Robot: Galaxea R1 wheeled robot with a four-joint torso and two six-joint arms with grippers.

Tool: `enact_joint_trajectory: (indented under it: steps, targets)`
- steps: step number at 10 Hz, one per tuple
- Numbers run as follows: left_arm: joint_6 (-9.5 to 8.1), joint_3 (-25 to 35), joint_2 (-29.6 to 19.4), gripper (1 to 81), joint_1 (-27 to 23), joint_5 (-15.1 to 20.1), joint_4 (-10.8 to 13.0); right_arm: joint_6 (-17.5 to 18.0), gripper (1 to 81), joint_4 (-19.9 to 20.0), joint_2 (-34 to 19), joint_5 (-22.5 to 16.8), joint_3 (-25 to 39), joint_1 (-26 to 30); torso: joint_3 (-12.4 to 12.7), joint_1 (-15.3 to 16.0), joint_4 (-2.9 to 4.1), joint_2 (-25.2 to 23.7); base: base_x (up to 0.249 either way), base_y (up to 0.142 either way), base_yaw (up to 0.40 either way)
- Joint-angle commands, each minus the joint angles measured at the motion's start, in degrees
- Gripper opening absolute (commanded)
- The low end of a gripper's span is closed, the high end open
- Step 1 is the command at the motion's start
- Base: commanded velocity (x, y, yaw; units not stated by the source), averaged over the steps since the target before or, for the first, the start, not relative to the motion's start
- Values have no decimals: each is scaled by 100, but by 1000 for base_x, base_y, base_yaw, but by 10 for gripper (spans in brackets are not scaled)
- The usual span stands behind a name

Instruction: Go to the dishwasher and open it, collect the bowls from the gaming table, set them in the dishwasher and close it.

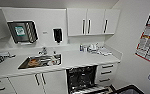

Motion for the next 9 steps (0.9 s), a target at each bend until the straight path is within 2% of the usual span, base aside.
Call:
enact_joint_trajectory:
  steps: [1, 6, 9]
  targets:
    - [6, 115, -64, 10, -265, 216, 54, -24, 10, -50, -52, -256, 50, 243, 0, -2, 0, 0, 114, 79, 0]
    - [6, 106, -55, 10, -265, 216, 54, -24, 10, -59, -52, -256, 50, 243, 2, -10, 0, -9, 114, 78, 0]
    - [6, 106, -55, 10, -265, 216, 54, -24, 10, -59, -52, -256, 50, 243, 2, -10, 0, -7, 128, 0, 0]
